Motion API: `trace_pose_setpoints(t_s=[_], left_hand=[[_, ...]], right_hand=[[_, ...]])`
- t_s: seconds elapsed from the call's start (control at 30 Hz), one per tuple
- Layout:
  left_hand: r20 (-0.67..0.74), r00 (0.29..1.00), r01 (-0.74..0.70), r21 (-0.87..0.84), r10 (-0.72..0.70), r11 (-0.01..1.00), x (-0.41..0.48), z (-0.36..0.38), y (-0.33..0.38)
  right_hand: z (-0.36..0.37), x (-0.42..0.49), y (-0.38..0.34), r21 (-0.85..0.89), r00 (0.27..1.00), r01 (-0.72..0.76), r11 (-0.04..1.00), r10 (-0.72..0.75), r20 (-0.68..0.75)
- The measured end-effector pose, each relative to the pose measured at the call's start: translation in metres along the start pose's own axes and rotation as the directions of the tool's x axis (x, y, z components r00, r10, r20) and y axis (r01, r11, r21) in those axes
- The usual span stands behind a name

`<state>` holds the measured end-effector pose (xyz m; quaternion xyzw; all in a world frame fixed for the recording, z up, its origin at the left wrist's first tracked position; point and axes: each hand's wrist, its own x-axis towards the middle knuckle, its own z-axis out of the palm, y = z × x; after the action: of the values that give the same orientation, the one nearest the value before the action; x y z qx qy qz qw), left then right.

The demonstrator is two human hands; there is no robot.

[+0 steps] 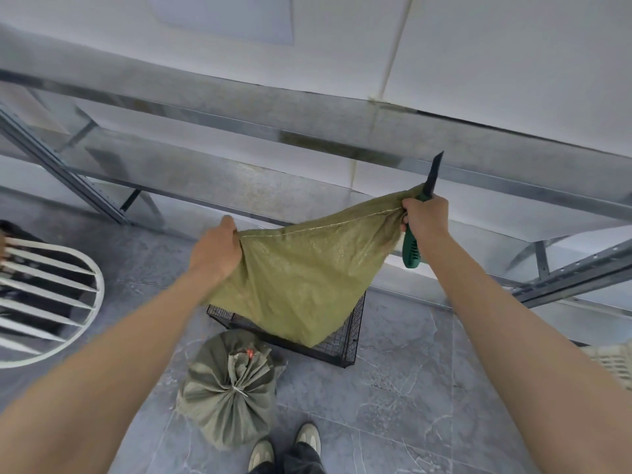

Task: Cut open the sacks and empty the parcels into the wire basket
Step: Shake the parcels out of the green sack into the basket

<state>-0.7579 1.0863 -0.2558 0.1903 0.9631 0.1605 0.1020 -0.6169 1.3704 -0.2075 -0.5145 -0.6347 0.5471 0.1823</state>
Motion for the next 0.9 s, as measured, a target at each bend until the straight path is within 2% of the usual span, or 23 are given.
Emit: trace_pose_setpoints(t_s=[0.17,0.4,0.5,0.63,0.9], left_hand=[[-0.049,0.997,-0.052,0.006,0.052,0.999,0.006,-0.022,0.003],[-0.147,0.989,-0.056,-0.174,0.031,0.983,0.008,-0.036,0.020],[-0.185,0.982,-0.071,-0.191,0.035,0.979,0.012,-0.045,0.028],[-0.146,0.985,-0.112,-0.124,0.094,0.986,0.013,-0.050,0.031],[0.048,0.996,-0.055,-0.305,0.073,0.951,0.017,-0.050,0.041]], right_hand=[[-0.006,-0.006,-0.002,-0.170,0.992,0.120,0.978,-0.127,-0.029],[-0.016,-0.014,-0.010,-0.203,0.974,0.174,0.964,-0.198,-0.107],[-0.015,-0.021,-0.015,-0.217,0.964,0.223,0.950,-0.249,-0.098],[-0.015,-0.038,-0.018,-0.259,0.936,0.347,0.901,-0.348,0.044],[0.005,-0.074,-0.010,-0.407,0.870,0.479,0.778,-0.359,0.337]])
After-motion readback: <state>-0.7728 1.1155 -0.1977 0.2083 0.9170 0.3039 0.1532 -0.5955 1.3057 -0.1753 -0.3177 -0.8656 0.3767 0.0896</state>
